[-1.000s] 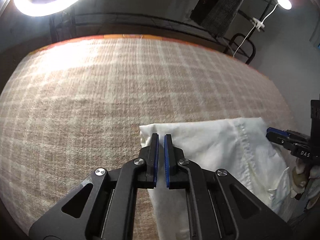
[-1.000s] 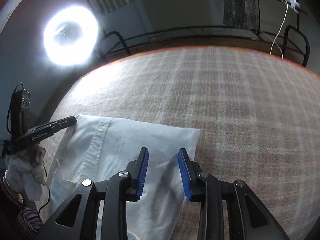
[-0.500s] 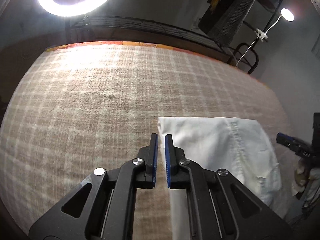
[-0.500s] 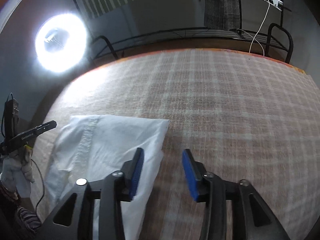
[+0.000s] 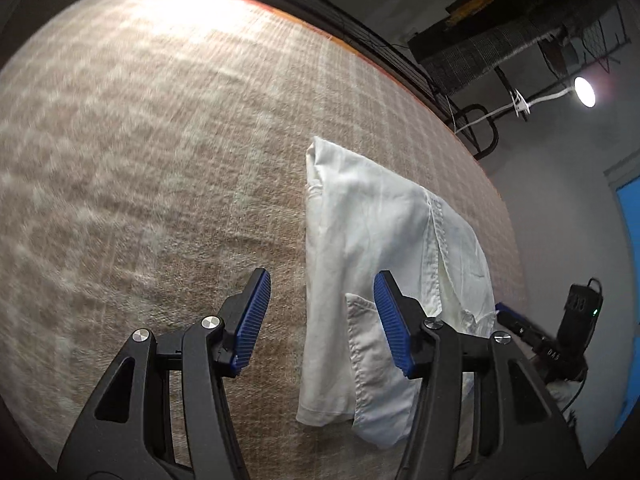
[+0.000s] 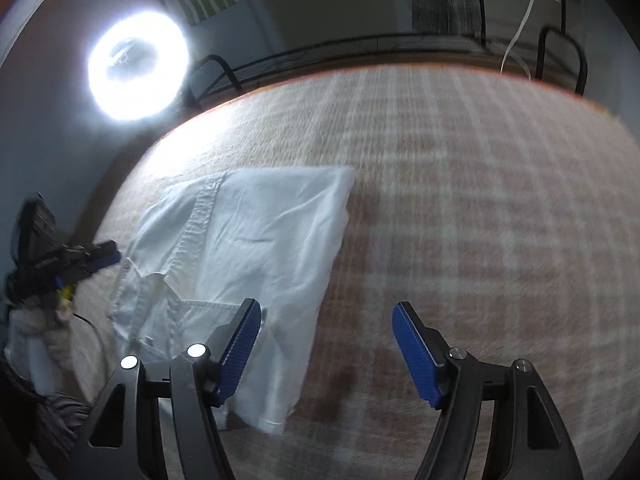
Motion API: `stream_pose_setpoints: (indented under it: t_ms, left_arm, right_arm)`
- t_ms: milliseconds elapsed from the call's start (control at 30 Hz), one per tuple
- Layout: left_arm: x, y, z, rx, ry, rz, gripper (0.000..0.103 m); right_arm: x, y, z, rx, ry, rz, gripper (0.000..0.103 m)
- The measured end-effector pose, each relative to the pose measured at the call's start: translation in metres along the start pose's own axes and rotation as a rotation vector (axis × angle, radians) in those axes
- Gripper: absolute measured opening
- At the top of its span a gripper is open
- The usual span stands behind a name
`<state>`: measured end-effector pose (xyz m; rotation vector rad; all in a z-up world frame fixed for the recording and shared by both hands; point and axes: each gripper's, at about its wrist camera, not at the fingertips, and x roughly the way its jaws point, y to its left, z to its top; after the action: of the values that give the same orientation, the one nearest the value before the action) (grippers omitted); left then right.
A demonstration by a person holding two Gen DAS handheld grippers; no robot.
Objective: Fold small clothes
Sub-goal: 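Pinch the folded shirt edge with both grippers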
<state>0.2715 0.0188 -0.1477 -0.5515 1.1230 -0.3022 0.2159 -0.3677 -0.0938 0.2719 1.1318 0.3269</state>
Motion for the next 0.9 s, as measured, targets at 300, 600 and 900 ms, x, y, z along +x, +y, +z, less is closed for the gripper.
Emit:
stream_pose_setpoints:
  t_ms: [300, 600, 900]
  left_arm:
    - [0.031, 0.014, 0.007, -0.11, 0.072, -0.112, 0.042]
    - [0.04, -0.02, 0.007, 0.031, 0.031, -0.002, 0.014]
    - [0.019, -0.066, -0.008, 0.207, -0.065, 0.075, 0.01]
  right_arm:
    - [0.032, -0.016, -0.003, 0.129, 0.063, 0.174, 0.059]
    - [0.048, -0.004, 0.009, 0.144, 0.075, 0.227, 0.03]
    - [0.018, 0.059, 0.017, -0.095, 0.003, -0.009, 0.014]
